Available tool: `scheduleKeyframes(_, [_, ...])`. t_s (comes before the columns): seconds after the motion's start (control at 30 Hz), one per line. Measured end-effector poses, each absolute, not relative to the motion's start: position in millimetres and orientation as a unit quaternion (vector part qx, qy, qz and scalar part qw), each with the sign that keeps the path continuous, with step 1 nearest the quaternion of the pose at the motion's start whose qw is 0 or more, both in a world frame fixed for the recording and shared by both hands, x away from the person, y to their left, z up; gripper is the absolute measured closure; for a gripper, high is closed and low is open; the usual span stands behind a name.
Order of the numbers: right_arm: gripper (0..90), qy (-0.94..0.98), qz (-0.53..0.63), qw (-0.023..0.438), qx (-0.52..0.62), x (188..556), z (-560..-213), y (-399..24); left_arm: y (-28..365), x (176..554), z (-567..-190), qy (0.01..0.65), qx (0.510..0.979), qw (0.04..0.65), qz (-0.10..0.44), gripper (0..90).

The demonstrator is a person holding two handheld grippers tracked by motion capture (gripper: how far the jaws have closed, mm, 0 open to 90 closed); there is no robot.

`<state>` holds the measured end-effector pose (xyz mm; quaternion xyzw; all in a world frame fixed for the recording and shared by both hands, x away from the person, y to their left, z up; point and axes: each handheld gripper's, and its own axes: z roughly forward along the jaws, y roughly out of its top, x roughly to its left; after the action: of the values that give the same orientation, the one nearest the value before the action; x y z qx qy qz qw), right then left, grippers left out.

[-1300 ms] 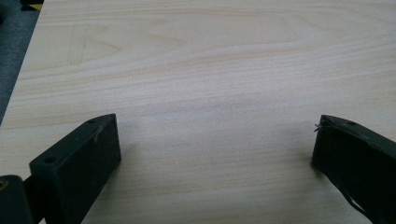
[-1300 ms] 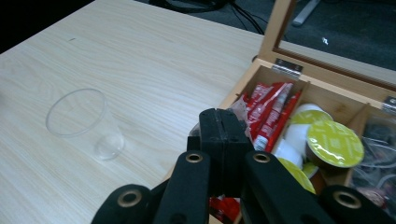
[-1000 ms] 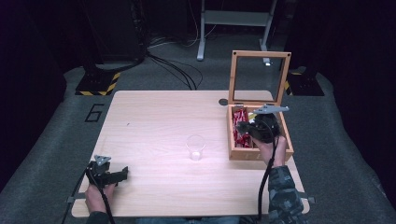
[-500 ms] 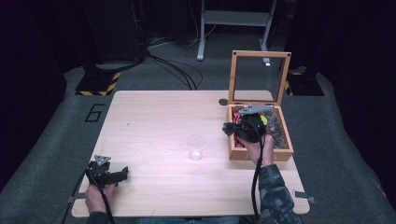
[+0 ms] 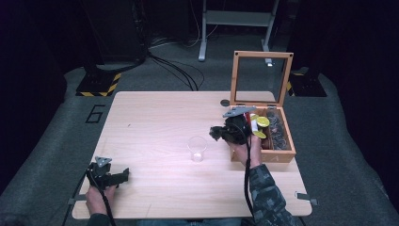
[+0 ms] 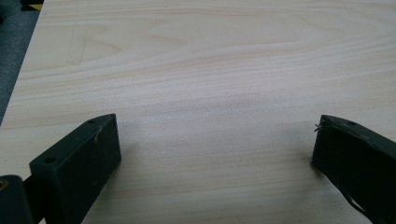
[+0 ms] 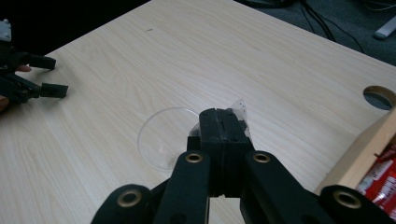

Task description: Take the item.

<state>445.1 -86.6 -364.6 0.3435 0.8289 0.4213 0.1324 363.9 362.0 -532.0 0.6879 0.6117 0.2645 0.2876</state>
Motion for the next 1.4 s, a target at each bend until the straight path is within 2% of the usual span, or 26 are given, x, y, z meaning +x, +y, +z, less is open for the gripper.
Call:
scheduleKeyframes(0.53, [90.0,0.849,0.409,0.103,0.319,451.5,-379.6,-50.1,361.5,363.9,-532.2,0.614,0.685,0.29,0.263,1.0])
scheduleKeyframes(1.4, [90.0,0.88,0.351,0.071,0.312,468.4,-422.6,-20.9,361.4,363.8,-532.2,0.614,0.685,0.29,0.263,1.0])
